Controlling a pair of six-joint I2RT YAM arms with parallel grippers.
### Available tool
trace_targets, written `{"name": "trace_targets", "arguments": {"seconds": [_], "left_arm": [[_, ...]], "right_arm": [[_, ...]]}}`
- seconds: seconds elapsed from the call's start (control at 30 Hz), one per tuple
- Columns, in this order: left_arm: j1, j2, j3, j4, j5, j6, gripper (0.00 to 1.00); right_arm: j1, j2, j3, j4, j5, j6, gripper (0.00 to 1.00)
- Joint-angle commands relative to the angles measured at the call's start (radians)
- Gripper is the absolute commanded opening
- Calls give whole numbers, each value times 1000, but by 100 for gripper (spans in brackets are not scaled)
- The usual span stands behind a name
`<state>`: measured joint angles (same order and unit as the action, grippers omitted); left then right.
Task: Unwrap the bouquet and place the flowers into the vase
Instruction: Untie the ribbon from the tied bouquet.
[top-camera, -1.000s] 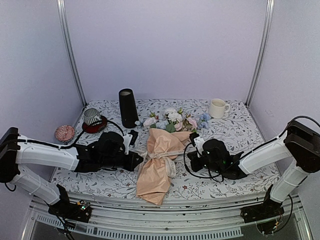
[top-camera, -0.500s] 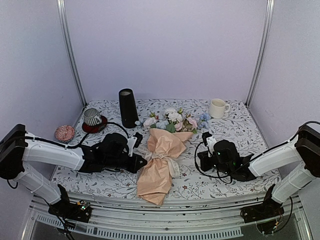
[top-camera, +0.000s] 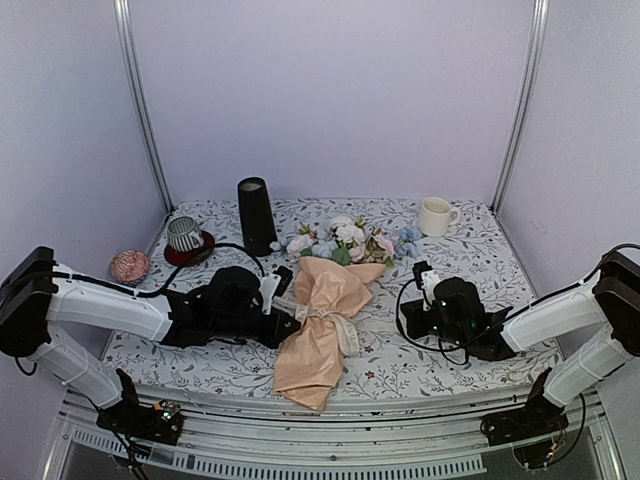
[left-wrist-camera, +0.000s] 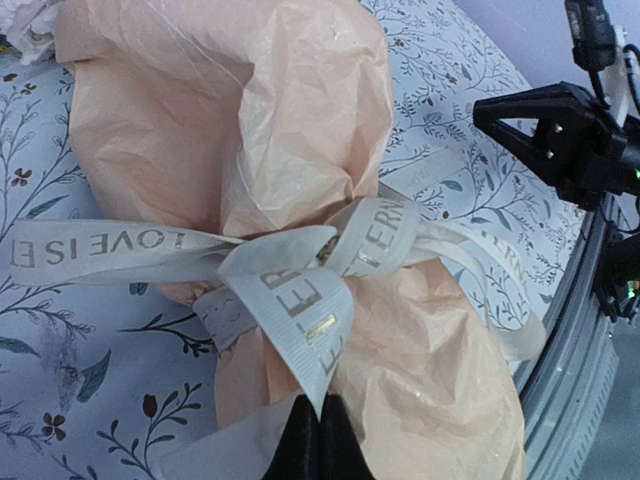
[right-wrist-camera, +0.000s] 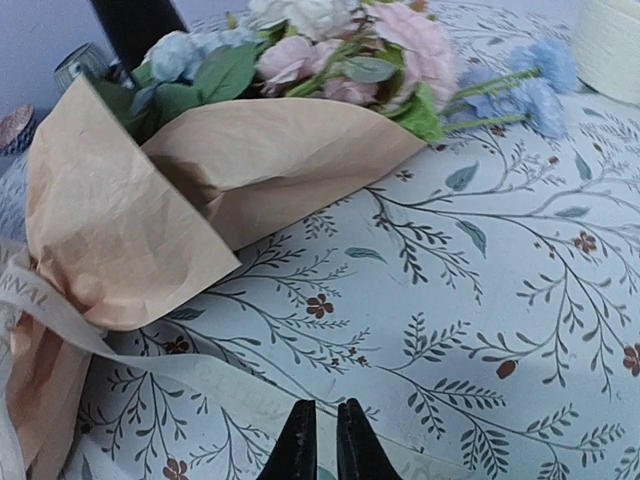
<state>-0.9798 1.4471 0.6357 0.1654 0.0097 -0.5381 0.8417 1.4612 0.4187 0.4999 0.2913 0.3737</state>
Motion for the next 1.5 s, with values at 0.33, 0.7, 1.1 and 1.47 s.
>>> {"name": "trace_targets", "arguments": {"seconds": [0.33,0.7,1.1,1.47], "left_arm": [[-11,-106,-45,-30,-113,-1,0],[-11,-128,-56,-45,-126,-5,0],[-10,-124,-56,-37,-129,-3,0],[-10,-119,-44,-53,-135,-1,0]], "right_arm": [[-4,178,115,27,-377,-194,48],[-3,307,196,36,-391,-269,78],[-3,363,241,27,-415,-271,82],[-4,440,306,7,-428,-277,78]]}}
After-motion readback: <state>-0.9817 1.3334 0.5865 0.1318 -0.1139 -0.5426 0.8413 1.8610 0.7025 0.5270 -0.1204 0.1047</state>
